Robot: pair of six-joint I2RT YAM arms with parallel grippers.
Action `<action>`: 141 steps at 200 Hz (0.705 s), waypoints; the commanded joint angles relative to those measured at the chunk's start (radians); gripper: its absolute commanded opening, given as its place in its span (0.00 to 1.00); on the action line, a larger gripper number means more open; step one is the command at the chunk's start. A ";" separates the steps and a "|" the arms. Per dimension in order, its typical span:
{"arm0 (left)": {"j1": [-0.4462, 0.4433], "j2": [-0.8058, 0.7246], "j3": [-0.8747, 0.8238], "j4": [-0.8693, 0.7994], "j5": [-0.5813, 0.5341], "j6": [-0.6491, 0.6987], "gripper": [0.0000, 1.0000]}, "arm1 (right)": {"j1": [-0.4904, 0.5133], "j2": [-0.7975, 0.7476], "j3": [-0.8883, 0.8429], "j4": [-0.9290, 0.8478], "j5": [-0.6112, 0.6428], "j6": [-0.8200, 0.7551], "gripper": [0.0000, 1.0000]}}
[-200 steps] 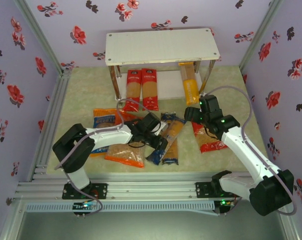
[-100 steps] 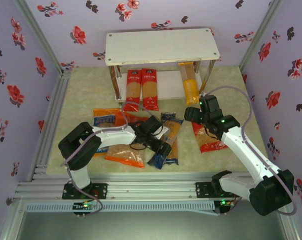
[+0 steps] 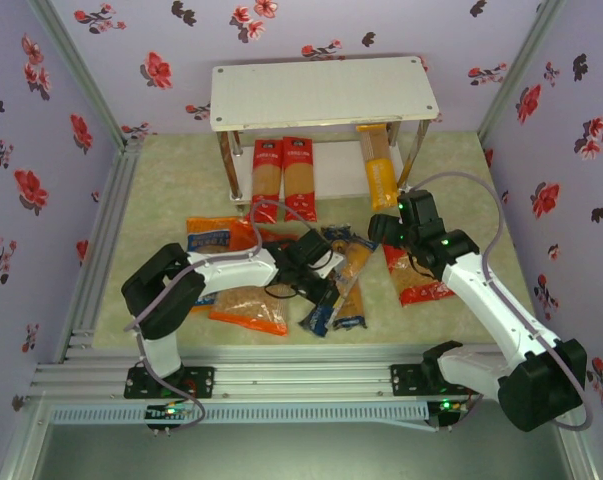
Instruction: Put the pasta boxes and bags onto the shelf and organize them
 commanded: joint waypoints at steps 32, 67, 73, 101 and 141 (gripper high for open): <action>0.024 -0.130 -0.051 0.031 0.041 -0.045 0.00 | 0.007 0.005 0.011 -0.020 0.030 0.008 0.84; 0.045 -0.196 -0.046 0.054 0.099 -0.066 0.00 | 0.006 0.001 0.017 -0.028 0.055 -0.003 0.84; 0.047 -0.205 -0.042 0.055 0.106 -0.069 0.00 | 0.006 0.000 0.017 -0.029 0.062 -0.004 0.84; 0.055 -0.244 -0.028 0.065 0.141 -0.092 0.00 | 0.006 0.001 0.027 -0.039 0.080 -0.015 0.84; 0.086 -0.293 -0.048 0.148 0.188 -0.164 0.00 | 0.005 -0.005 0.049 -0.063 0.112 -0.021 0.84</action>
